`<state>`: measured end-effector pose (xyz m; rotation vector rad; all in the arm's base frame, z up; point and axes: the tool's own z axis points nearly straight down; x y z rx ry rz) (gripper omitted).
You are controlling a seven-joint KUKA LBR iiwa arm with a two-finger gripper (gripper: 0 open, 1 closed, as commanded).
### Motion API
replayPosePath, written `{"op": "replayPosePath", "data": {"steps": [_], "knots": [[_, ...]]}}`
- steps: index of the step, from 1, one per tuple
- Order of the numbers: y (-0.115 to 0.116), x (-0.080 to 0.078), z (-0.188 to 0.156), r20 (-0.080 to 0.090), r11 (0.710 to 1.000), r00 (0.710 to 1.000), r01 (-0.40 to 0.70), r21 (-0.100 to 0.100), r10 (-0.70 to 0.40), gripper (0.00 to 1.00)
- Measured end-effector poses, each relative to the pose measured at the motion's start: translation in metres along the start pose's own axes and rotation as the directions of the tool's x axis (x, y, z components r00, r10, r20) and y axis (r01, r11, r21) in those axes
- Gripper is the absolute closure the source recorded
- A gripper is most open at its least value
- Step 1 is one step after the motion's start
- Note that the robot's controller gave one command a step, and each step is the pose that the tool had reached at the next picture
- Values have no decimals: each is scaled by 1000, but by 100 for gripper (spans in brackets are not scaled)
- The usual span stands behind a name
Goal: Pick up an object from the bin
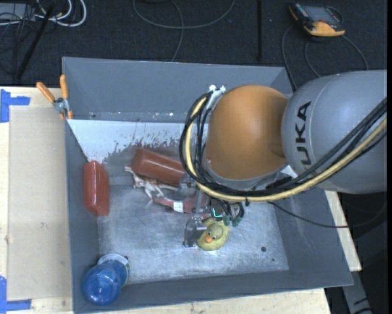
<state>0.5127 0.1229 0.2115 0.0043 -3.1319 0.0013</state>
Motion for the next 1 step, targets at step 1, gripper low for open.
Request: {"op": "replayPosePath", "data": {"steps": [1], "knots": [[-1, -2, -4, 8, 1000, 1000, -4, -1, 4, 0]]}}
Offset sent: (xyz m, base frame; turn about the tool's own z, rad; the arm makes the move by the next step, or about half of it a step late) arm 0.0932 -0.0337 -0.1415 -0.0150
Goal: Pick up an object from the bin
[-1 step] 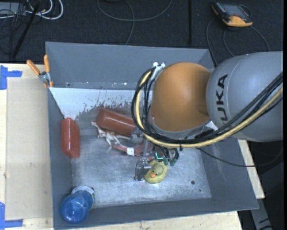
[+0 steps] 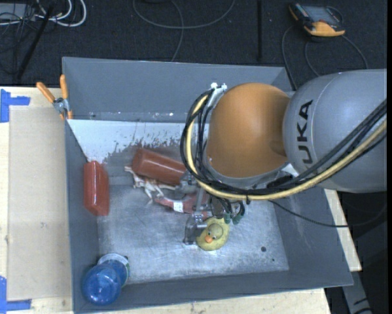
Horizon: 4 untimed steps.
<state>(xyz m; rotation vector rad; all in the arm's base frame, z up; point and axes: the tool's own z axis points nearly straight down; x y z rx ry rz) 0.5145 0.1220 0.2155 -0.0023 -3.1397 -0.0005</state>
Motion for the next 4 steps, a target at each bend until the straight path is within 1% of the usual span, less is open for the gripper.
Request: {"op": "replayPosePath", "data": {"steps": [1, 2, 3, 4], "knots": [[-14, -45, 66, 7, 1000, 1000, 11, -1, -11, 0], [-96, -37, 65, -2, 997, 997, 82, 0, -82, 0], [-95, -58, 83, 2, 1000, 1000, 8, 4, -8, 0], [-100, -25, 126, 11, 986, 986, 169, -1, -169, 0]]}}
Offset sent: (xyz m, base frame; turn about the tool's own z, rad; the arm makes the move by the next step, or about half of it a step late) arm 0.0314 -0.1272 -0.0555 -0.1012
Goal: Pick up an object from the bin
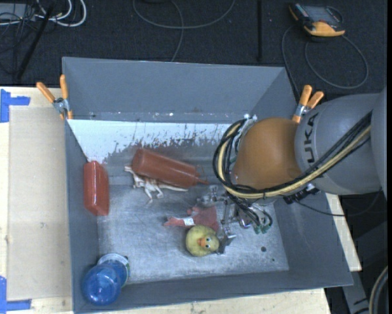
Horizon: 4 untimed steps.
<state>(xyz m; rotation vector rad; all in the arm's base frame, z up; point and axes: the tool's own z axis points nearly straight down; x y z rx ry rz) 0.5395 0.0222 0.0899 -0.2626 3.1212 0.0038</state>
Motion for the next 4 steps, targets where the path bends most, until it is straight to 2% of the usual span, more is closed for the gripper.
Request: {"op": "replayPosePath", "data": {"steps": [1, 3, 4], "knots": [[28, 12, 13, 15, 999, 999, -48, 5, 48, 100], [28, 12, 10, 11, 999, 999, -49, 5, 49, 100], [29, 15, -5, -5, 999, 999, -48, 3, 48, 100]]}}
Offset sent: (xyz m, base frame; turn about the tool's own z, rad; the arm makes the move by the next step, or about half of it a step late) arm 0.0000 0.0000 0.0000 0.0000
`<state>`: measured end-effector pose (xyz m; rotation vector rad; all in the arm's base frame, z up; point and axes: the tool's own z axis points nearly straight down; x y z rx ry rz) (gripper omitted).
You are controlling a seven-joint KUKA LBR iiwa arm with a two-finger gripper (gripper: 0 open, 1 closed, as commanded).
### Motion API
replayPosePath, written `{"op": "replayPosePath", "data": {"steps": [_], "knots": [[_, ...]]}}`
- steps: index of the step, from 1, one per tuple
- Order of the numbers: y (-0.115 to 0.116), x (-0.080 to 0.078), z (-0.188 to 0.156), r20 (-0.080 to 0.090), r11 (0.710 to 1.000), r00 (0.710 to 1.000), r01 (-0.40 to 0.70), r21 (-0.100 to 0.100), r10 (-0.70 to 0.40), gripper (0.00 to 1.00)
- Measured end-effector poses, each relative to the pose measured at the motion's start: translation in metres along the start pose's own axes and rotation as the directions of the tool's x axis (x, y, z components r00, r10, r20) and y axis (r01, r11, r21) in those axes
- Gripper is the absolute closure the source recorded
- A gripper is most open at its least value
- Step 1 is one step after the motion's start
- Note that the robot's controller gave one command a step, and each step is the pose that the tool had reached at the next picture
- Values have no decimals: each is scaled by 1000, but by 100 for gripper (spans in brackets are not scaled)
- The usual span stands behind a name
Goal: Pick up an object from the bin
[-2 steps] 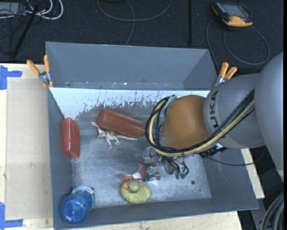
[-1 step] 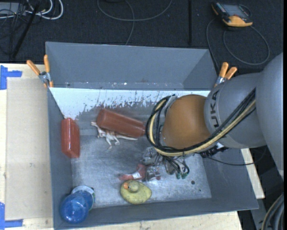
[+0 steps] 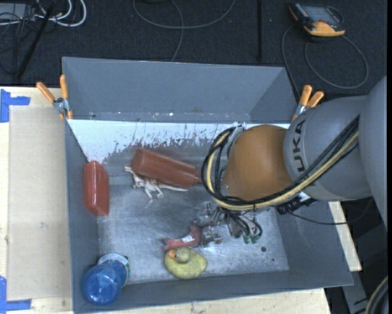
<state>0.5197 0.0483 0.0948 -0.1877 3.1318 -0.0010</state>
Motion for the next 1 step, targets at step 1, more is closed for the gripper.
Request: {"op": "replayPosePath", "data": {"steps": [1], "knots": [[1, 2, -21, -8, 1000, 1000, 1, -1, -1, 100]]}}
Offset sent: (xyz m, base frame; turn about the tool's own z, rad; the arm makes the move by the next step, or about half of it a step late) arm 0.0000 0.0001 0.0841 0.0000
